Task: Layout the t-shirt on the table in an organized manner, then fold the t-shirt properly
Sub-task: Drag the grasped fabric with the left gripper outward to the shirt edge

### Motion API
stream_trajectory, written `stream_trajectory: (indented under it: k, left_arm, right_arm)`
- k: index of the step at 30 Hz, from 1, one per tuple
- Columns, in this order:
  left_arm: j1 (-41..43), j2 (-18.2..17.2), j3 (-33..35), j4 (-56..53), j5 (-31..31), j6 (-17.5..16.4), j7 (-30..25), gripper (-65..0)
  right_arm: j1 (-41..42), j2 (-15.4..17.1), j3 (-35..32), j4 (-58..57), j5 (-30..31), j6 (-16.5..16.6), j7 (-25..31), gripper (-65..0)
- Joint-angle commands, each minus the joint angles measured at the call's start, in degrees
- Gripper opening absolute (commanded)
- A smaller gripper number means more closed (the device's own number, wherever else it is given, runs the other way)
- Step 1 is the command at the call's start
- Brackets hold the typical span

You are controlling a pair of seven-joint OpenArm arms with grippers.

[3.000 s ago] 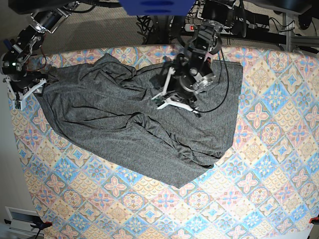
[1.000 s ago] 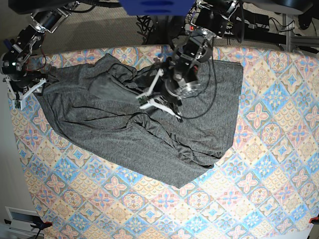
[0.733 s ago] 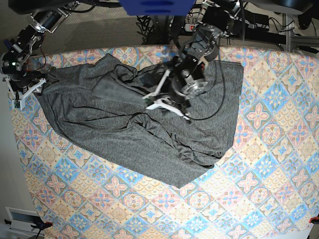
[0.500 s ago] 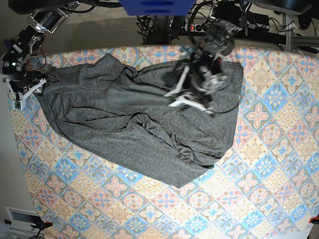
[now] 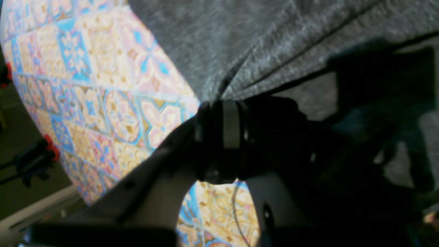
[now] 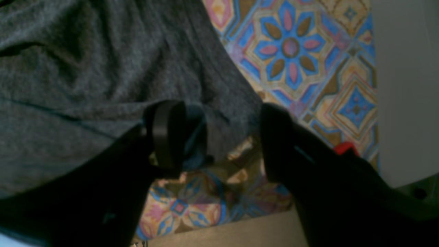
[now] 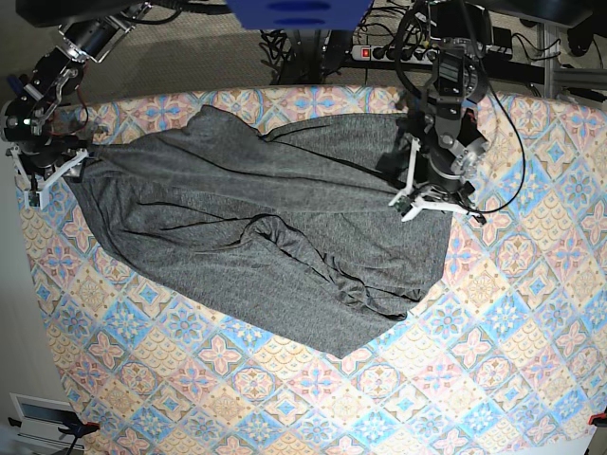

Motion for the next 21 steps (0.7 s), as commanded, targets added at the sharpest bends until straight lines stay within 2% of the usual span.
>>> stream_trajectory:
  k: [1,6,13,17,21]
  left_arm:
    - [-0.2,-0.1,0.1,0.9,0.2,0.3,-0.4,-59.5]
    - [-0.2,0.1,3.2,1.0,0.7,0.3,0.1,-59.5]
    - [-0.1,1.4,3.2,3.6,0.1,0.3,0.1,-58.6]
    - [-0.2,2.3,3.0,3.9,0.7,0.3,0.1,-50.8]
    - [0.0,2.3,3.0,3.9,0.7,0.3,0.1,-35.4]
  right_arm:
    - [0.6,1.2,0.3,1.1,0.6,0.1,0.8,-32.1]
    - [0.6,1.2,0.3,1.1,0.6,0.1,0.8,-32.1]
    - [0.6,1.2,0.3,3.6,0.6,0.1,0.9,-32.1]
    - [0.6,1.2,0.3,6.6,0.6,0.1,0.8,-32.1]
    - [0.6,1.2,0.3,7.0,0.7,0.1,0.8,-32.1]
